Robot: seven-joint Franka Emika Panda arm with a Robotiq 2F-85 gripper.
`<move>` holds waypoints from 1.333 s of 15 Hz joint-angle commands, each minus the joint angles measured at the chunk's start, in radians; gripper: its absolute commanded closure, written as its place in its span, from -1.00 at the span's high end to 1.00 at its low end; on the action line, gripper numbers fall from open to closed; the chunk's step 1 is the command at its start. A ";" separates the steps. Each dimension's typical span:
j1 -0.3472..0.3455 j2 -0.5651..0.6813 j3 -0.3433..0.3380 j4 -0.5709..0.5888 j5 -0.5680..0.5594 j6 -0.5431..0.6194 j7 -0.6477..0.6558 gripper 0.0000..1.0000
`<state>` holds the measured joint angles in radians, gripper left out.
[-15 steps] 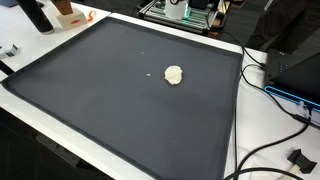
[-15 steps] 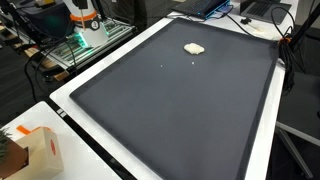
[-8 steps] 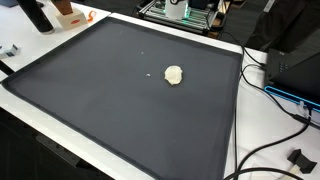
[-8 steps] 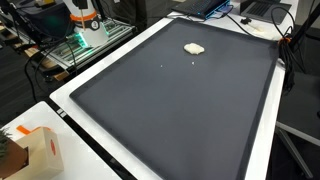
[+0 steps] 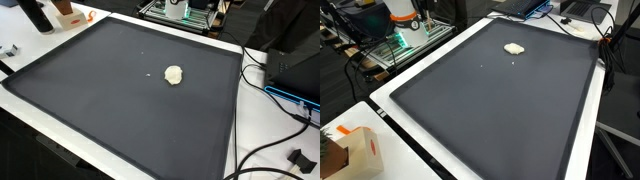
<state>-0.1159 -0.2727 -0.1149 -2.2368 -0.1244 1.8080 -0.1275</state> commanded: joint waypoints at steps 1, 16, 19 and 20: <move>0.046 -0.023 -0.022 -0.090 0.156 0.084 -0.129 -0.94; 0.136 0.112 -0.003 -0.239 0.800 0.284 -0.506 -0.94; 0.141 0.132 0.018 -0.257 0.924 0.336 -0.554 -0.94; 0.143 0.139 0.029 -0.261 0.962 0.359 -0.573 -0.94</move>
<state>0.0169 -0.1461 -0.1037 -2.4698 0.7287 2.0997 -0.6421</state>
